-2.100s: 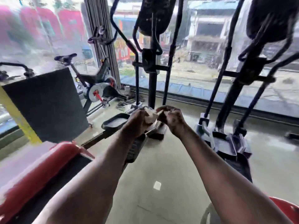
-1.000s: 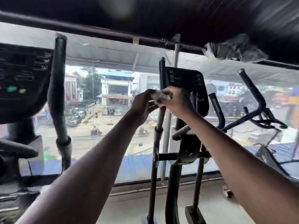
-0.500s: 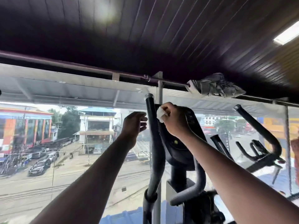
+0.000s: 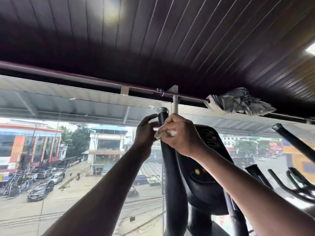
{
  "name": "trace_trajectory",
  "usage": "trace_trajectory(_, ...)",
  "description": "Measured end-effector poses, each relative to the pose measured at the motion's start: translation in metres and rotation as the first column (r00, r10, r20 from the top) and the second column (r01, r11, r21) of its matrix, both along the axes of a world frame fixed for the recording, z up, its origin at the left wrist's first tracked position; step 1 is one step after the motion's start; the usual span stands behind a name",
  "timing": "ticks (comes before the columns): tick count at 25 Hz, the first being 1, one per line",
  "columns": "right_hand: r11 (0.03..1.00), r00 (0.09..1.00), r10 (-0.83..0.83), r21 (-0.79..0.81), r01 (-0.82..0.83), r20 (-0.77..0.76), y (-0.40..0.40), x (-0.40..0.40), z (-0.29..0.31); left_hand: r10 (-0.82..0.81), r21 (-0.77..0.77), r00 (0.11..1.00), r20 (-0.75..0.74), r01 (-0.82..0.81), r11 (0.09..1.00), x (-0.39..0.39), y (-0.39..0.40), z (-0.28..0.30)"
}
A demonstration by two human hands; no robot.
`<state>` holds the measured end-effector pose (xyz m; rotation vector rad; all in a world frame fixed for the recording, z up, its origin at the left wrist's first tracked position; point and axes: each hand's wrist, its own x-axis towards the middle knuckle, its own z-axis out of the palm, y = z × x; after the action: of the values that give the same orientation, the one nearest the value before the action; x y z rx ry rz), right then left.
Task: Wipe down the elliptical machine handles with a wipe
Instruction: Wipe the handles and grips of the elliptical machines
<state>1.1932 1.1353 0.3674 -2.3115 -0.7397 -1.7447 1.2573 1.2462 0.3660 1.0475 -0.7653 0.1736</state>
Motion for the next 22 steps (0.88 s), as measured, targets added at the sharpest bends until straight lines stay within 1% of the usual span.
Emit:
trace_trajectory(1,0.999,1.0,-0.023,0.042,0.022,0.012,0.0,0.008,0.013,-0.025,-0.022,1.0,-0.009,0.025,0.999,0.004,-0.002,0.001)
trace_trajectory(3,0.98,0.995,-0.09,0.183,0.08,0.049,0.002,0.027,0.042,-0.092,-0.083,0.994,-0.055,0.088,0.993,0.008,-0.004,-0.001)
trace_trajectory(4,0.969,0.989,-0.136,0.215,0.119,0.064,0.004,0.036,0.053,-0.123,-0.102,0.99,-0.07,0.115,0.988,0.01,-0.004,-0.002)
trace_trajectory(5,0.968,0.982,-0.17,0.203,0.151,0.08,0.003,0.042,0.058,-0.143,-0.108,0.987,-0.079,0.135,0.985,0.012,-0.004,-0.003)
trace_trajectory(6,0.975,0.982,-0.178,0.149,0.167,0.066,0.0,0.045,0.058,-0.154,-0.103,0.985,-0.083,0.145,0.984,0.015,-0.003,-0.002)
trace_trajectory(8,0.984,0.982,-0.172,0.033,0.175,-0.073,-0.004,0.037,0.051,-0.146,-0.074,0.986,-0.083,0.14,0.987,0.02,-0.003,-0.002)
trace_trajectory(9,0.983,0.976,-0.169,0.043,0.176,-0.134,-0.005,0.034,0.051,-0.144,-0.071,0.986,-0.081,0.139,0.988,0.02,-0.004,-0.002)
trace_trajectory(10,0.978,0.978,-0.163,0.105,0.178,-0.134,-0.007,0.034,0.054,-0.148,-0.079,0.986,-0.08,0.142,0.987,0.019,-0.005,-0.002)
trace_trajectory(12,0.95,0.984,-0.165,0.256,0.177,-0.071,-0.005,0.034,0.058,-0.158,-0.101,0.984,-0.086,0.149,0.984,0.016,-0.007,-0.004)
trace_trajectory(13,0.945,0.984,-0.169,0.273,0.178,-0.054,-0.003,0.033,0.055,-0.157,-0.108,0.984,-0.088,0.147,0.983,0.015,-0.007,-0.005)
trace_trajectory(14,0.957,0.987,-0.155,0.242,0.161,-0.047,0.0,0.031,0.048,-0.159,-0.108,0.984,-0.085,0.149,0.983,0.014,-0.005,-0.006)
trace_trajectory(16,0.983,0.986,-0.138,0.107,0.147,-0.091,0.003,0.022,0.033,-0.168,-0.097,0.982,-0.08,0.16,0.982,0.014,-0.003,-0.007)
trace_trajectory(17,0.983,0.982,-0.153,0.082,0.162,-0.106,0.002,0.021,0.032,-0.17,-0.094,0.982,-0.077,0.162,0.982,0.014,-0.003,-0.007)
trace_trajectory(20,0.945,0.97,-0.241,0.223,0.242,-0.029,0.006,0.03,0.054,-0.164,-0.114,0.983,-0.086,0.154,0.981,0.01,-0.006,-0.008)
trace_trajectory(21,0.935,0.956,-0.29,0.2,0.294,-0.047,0.011,0.033,0.06,-0.157,-0.123,0.984,-0.088,0.145,0.982,0.009,-0.008,-0.008)
trace_trajectory(22,0.933,0.938,-0.337,0.104,0.344,-0.081,0.016,0.034,0.062,-0.153,-0.136,0.984,-0.09,0.14,0.981,0.009,-0.009,-0.008)
